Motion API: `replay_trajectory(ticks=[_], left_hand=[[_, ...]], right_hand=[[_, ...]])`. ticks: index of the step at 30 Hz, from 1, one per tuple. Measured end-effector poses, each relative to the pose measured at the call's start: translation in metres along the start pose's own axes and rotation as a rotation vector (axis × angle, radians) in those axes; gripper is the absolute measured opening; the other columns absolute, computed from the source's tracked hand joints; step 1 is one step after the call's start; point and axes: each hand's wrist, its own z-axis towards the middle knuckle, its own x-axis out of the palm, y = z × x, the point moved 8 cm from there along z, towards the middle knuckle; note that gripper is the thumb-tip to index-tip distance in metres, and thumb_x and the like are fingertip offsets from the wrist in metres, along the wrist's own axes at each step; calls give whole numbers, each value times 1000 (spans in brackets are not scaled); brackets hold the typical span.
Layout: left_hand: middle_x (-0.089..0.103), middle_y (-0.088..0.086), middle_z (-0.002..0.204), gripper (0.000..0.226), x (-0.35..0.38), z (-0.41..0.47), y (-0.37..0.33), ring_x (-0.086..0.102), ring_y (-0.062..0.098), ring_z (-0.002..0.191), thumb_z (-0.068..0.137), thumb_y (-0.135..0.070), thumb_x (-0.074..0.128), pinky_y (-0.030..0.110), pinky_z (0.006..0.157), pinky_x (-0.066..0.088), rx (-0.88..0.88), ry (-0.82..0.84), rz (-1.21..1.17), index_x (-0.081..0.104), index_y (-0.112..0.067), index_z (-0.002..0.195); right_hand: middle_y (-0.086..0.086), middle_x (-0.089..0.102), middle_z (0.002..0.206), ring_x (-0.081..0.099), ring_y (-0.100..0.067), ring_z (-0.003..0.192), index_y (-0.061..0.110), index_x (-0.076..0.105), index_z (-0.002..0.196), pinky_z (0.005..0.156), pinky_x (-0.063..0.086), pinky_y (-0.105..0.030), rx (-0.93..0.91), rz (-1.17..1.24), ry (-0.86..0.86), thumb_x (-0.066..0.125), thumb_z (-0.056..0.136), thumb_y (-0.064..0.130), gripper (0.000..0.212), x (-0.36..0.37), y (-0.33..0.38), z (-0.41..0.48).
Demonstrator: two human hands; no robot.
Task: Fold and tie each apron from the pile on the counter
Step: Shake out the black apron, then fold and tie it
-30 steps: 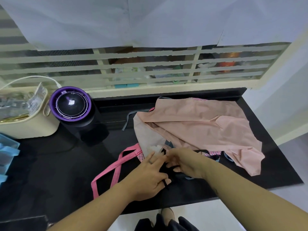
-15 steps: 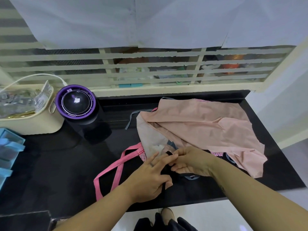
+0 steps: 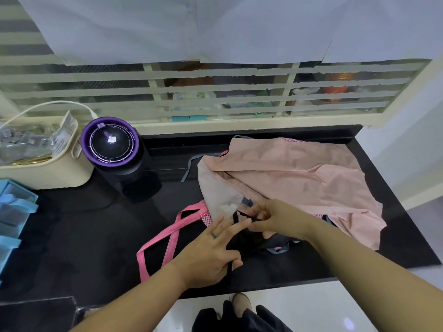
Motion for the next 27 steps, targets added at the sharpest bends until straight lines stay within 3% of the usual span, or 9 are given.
replay_trajectory(ticks=[4,7,11,14,16,17,20,23,27], left_hand=[[38,-1,149,30,2,-6,9,40,13,134,98,-29,43,27,111,34,-158,70,-255,64,-19,79],[59,-17,122,28,9,-12,28,51,-7,113,99,-19,45,19,97,42,-561,92,-617,66,-18,81],[70,-11,102,44,14,-15,42,57,-8,103,102,-23,38,11,87,35,-931,-75,-1009,62,-10,68],[68,-14,104,50,21,-16,49,56,-4,106,104,-25,34,14,93,33,-1033,-71,-1089,56,-12,60],[68,-12,104,51,25,-20,57,55,-2,106,104,-25,33,21,97,33,-1080,-63,-1072,51,-14,57],[69,-10,102,52,26,-24,62,57,0,103,104,-27,32,23,95,34,-1116,-57,-1045,48,-14,56],[65,-6,80,51,26,-34,75,57,7,77,104,-31,29,22,75,38,-1210,-17,-877,44,-13,59],[52,0,64,50,21,-35,78,46,11,58,104,-33,29,22,57,32,-1266,22,-756,50,-10,65],[70,-2,84,52,19,-25,80,64,11,84,104,-31,30,21,78,44,-1246,-8,-820,69,-16,74]], right_hand=[[-3,49,64,42,-12,57,12,64,64,58,39,-19,-20,-161,-213,61,90,29,32,-42,-4,-4],[-9,44,70,40,-24,66,19,47,44,70,35,-36,44,369,-213,50,92,29,49,-43,-16,-4],[-8,64,69,63,-20,77,18,41,38,92,49,-39,-19,1150,-201,44,96,19,58,-23,-17,-10],[-3,44,48,63,-20,57,17,38,39,78,57,-38,-32,1438,-284,45,96,19,58,-22,-25,-17],[0,26,45,33,-14,39,18,40,40,50,48,-25,59,1160,-354,44,99,19,60,-27,-38,-23],[0,22,47,24,-13,41,17,42,43,45,42,-21,102,828,-367,45,99,20,56,-30,-45,-27],[-1,32,48,30,-12,43,16,36,52,55,35,-25,133,-51,-230,54,95,26,48,-30,-56,-28],[-2,36,53,34,-11,47,13,36,53,52,30,-24,185,-339,-184,52,96,28,48,-30,-57,-27],[-6,55,67,53,-17,61,6,60,72,58,44,-23,241,-383,-120,51,96,31,36,-29,-55,-28]])
